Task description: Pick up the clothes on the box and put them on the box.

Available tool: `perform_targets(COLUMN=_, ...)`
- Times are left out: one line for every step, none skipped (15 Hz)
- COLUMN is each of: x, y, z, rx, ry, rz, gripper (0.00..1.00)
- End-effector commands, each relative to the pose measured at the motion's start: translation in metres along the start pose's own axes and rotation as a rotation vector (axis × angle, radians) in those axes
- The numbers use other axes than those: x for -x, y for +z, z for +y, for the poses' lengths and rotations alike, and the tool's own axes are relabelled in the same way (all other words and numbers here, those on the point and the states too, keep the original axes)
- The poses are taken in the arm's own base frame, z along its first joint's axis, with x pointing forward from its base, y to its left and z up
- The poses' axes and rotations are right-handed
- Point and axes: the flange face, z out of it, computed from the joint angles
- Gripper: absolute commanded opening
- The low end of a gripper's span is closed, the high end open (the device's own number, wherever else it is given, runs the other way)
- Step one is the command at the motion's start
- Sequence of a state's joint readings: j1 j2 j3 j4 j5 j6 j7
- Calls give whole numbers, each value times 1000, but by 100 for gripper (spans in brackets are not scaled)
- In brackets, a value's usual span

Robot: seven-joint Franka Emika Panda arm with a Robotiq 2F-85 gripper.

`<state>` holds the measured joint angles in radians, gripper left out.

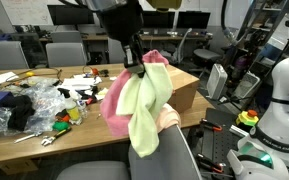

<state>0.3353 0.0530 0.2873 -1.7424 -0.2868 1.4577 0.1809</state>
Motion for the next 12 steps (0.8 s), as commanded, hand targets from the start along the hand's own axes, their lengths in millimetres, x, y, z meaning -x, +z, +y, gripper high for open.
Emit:
perform_targets(x=17, y=16, z=26, rx=-83, ry=7, rz=-59, gripper=3)
perform_targets(x=18, y=23, z=33, rx=-102, ry=20, rz=-75, gripper=3)
perform_targets(x=19, y=30, z=39, rx=-120, ry=29, rz=-92, gripper=3)
perform_targets(x=21, y=37, z=45, rx=-138, ry=45, rz=-107, gripper=3)
perform_targets(x=22, y=43, z=51, rx=-155, ry=61, rz=-121, gripper=3)
perform_targets(x=22, y=50, z=58, rx=-173, ry=85, rz=-135, gripper=3)
perform_targets(x=24, y=57, z=63, rx=-192, ry=99, rz=-150, gripper=3)
perform_targets(x=25, y=65, z=69, rx=-206, ry=120, rz=-165, gripper=3)
perform_targets(x=25, y=72, z=75, rx=-224, ry=140, rz=-179, gripper=3)
perform_targets(x=26, y=81, z=81, rx=-240, ry=158, rz=-196, gripper=3)
perform_targets(x=28, y=88, z=85, rx=-250, ry=174, rz=-211, gripper=3)
perform_targets(x=28, y=97, z=90, rx=-260, ry=197, rz=-228, gripper=3)
